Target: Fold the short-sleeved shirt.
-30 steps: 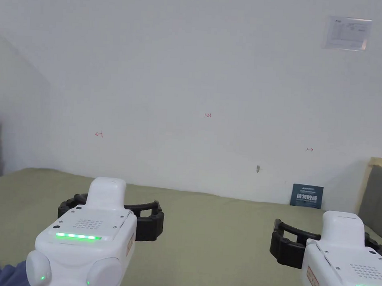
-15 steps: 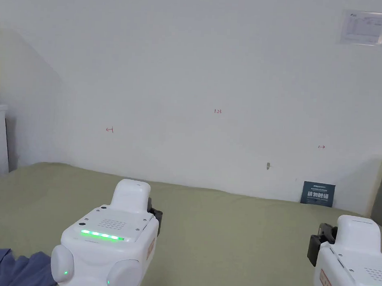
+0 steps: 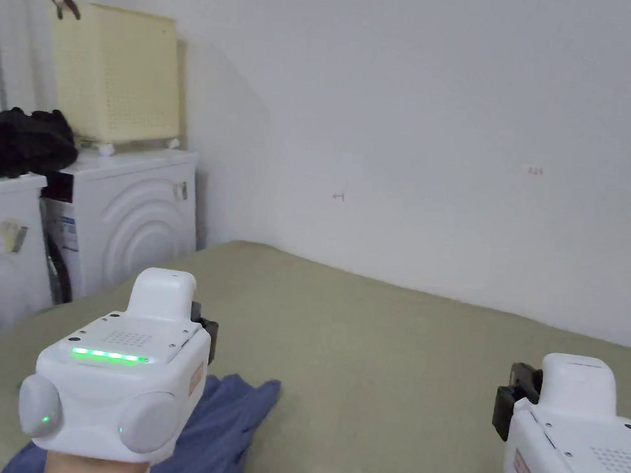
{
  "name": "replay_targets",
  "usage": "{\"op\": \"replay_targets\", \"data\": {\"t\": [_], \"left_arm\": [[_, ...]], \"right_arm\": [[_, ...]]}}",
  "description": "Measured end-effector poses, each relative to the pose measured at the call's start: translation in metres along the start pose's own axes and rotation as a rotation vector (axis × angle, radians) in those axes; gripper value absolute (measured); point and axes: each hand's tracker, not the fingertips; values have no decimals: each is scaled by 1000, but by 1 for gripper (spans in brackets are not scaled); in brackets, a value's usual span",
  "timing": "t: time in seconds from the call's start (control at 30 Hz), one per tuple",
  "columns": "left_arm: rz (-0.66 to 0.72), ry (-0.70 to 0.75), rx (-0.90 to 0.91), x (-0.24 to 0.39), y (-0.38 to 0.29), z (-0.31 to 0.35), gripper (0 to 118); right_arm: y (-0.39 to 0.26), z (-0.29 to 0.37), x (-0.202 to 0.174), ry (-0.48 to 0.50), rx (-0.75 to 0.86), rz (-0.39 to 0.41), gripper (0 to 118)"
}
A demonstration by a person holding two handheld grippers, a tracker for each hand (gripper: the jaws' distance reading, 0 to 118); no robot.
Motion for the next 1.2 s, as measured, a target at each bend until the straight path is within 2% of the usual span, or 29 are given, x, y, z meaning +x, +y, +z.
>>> {"op": "replay_targets", "data": {"t": [0.13,0.27,0.43,0.6,0.8,0.97,1.03,1.07,1.1,1.17,1.2], "left_arm": [[-8,109,-15,-51,-5,13,0],[14,150,-45,-76,-11,15,0],[32,168,-62,-80,-17,1,0],[44,144,-107,-75,-26,-22,0],[59,89,-290,-76,-65,-110,0],[119,-19,-505,-71,-129,-215,0],[98,-39,-605,-65,-154,-257,1],[74,-66,-659,-63,-163,-275,6],[56,-75,-691,-61,-168,-285,33],[56,-94,-731,-58,-181,-307,99],[60,-99,-741,-57,-185,-314,114]], "right_arm": [[-3,-17,-44,128,-18,-42,0],[-6,-23,-65,161,-30,-20,0],[-8,-26,-74,175,-32,30,0],[-10,-37,-80,194,-53,29,0],[-45,-58,-86,204,-135,36,0],[-90,-75,-80,187,-259,62,0],[-109,-83,-73,183,-310,72,0],[-115,-87,-70,180,-330,78,0],[-120,-89,-68,174,-339,84,0],[-131,-94,-64,157,-366,99,0],[-134,-96,-62,156,-375,98,0]]}}
